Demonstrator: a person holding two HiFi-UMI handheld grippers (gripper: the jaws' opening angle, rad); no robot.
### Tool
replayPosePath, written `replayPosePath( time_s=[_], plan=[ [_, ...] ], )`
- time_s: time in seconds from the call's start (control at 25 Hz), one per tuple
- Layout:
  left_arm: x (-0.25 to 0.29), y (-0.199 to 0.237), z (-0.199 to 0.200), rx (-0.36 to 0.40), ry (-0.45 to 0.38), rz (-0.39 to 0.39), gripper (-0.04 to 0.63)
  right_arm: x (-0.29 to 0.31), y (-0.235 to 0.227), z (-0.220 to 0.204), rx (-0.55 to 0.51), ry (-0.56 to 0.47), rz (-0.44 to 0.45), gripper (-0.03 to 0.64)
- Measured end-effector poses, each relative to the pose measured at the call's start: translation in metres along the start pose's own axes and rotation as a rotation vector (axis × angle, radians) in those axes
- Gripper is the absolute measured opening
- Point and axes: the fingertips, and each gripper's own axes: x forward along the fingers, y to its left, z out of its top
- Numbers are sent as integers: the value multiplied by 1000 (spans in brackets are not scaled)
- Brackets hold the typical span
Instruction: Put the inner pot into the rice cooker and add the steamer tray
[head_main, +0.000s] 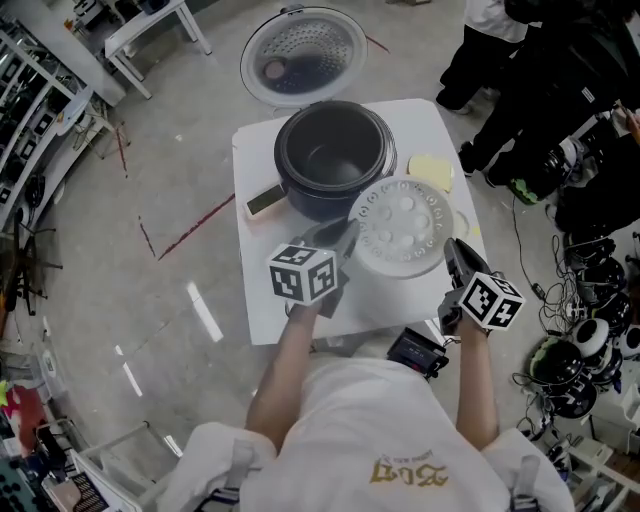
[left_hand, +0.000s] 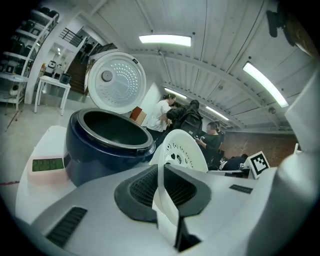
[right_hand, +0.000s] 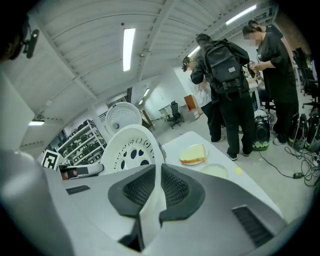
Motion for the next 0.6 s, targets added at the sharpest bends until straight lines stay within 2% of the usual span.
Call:
replayPosePath(
  time_s=[0.6],
  plan=[
    [-36,23,47,-27,-118,62,53,25,61,48,-70,-43,110,46]
  ],
)
